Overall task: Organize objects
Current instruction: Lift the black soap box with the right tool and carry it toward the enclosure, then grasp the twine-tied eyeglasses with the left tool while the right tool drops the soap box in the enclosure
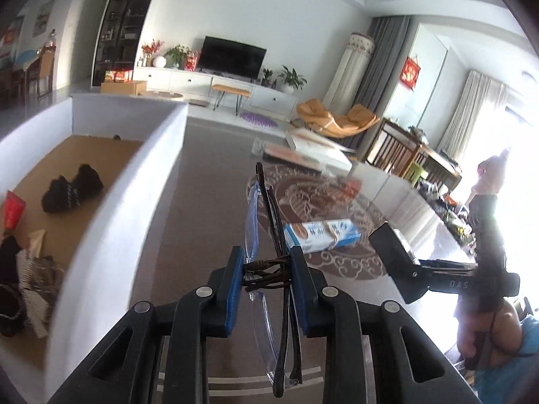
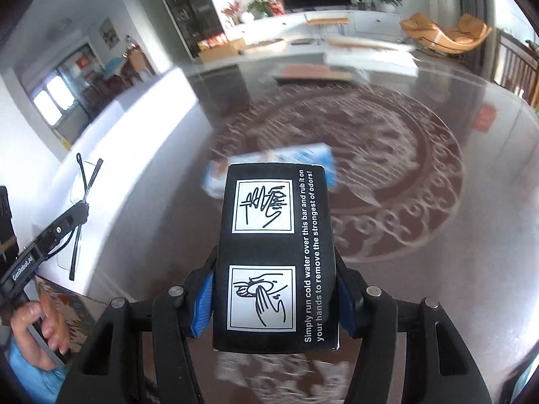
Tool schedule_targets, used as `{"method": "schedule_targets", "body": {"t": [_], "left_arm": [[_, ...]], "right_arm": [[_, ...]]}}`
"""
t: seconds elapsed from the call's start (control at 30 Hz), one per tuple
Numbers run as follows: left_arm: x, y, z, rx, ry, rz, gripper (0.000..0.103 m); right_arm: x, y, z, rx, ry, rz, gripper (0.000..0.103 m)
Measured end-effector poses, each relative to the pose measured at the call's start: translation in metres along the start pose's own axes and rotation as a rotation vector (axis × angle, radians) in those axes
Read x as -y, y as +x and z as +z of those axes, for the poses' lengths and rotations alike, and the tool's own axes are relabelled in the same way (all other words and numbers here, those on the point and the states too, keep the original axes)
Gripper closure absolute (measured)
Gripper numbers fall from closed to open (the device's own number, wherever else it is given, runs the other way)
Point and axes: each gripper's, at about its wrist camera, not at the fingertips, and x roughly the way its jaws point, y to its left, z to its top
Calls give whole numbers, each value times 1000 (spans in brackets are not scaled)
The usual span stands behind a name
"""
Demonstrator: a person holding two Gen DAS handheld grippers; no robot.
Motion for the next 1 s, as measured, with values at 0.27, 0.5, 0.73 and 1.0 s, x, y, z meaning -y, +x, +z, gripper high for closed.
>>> {"method": "schedule_targets", "body": {"t": [0.27,0.5,0.73,1.0], "left_arm": [[-112,-71,52,62,-60,313,75],[-201,-55,35,-131,-169,594,24],[-179,-80,8,-20,-180,549,23],[-55,-70,5,12,6,207,22]], "right_arm": [[-189,2,66,55,-204,321,44],[-306,60,85,-15,-341,406,20],[-228,47,61,102,-325,291,8],[-52,44,-6,63,-294,-78,8]]}}
